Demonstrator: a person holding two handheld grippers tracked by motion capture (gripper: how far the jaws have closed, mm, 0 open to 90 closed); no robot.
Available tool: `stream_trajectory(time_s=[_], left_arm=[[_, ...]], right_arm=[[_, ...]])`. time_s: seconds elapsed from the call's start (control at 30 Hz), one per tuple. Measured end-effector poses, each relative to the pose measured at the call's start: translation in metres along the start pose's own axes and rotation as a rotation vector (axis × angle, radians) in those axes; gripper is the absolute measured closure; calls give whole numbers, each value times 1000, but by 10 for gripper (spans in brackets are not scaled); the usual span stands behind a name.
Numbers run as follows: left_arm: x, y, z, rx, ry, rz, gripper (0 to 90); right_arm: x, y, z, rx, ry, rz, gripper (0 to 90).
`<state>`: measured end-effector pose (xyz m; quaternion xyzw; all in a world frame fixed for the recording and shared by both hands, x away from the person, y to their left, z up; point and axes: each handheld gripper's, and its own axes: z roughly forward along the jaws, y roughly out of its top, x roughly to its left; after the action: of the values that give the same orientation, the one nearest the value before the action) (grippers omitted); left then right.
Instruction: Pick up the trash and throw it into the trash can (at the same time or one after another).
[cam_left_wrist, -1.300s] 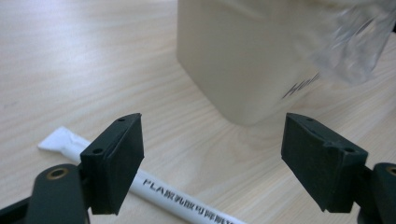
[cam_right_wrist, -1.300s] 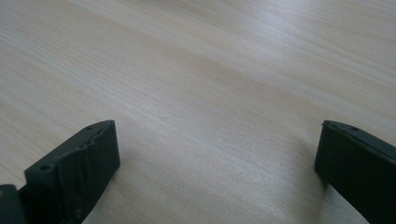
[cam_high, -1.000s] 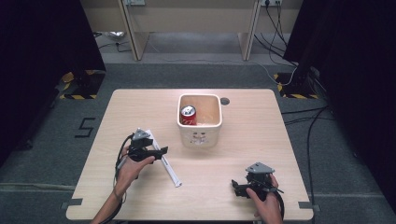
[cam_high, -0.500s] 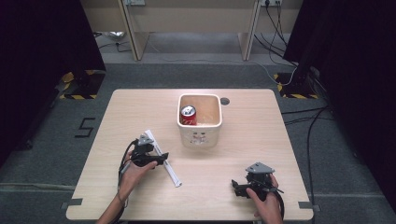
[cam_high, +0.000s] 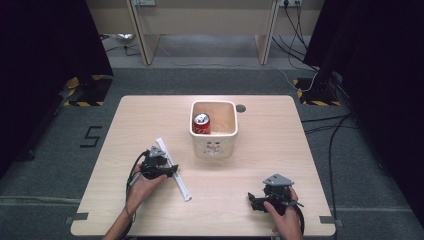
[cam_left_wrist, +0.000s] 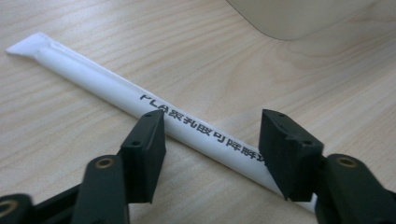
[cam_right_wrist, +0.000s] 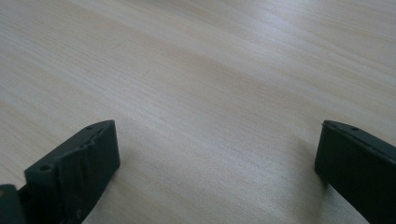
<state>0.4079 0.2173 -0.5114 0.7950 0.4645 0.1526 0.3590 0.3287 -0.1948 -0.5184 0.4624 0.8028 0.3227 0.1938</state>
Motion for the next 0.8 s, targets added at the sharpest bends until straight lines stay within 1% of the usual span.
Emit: stream_trajectory(time_s=[0.1, 0.2, 0.27, 0.33, 0.4, 0.47, 0.53, 0.6, 0.63, 0.73, 0.8], left_arm=[[1, 0, -2, 9, -16, 14, 550], [3, 0, -5, 24, -21, 27, 605], [5, 0, -7, 34, -16, 42, 639], [7, 0, -9, 42, -10, 47, 661], [9, -1, -9, 56, -10, 46, 662], [10, -1, -9, 61, -6, 37, 644], [9, 0, -8, 59, 11, 36, 600], [8, 0, -8, 61, 26, 47, 596], [8, 0, -7, 60, 28, 50, 602], [9, -1, -7, 46, 25, 50, 667], [8, -1, -8, 46, 24, 62, 705]], right_arm=[[0, 0, 0, 0, 0, 0, 3], [0, 0, 0, 0, 0, 0, 3], [0, 0, 0, 1, 1, 1, 3], [0, 0, 0, 0, 0, 0, 3], [0, 0, 0, 0, 0, 0, 3], [0, 0, 0, 0, 0, 0, 3], [0, 0, 0, 0, 0, 0, 3], [0, 0, 0, 0, 0, 0, 3], [0, 0, 0, 0, 0, 0, 3], [0, 0, 0, 1, 1, 1, 3], [0, 0, 0, 0, 0, 0, 3]])
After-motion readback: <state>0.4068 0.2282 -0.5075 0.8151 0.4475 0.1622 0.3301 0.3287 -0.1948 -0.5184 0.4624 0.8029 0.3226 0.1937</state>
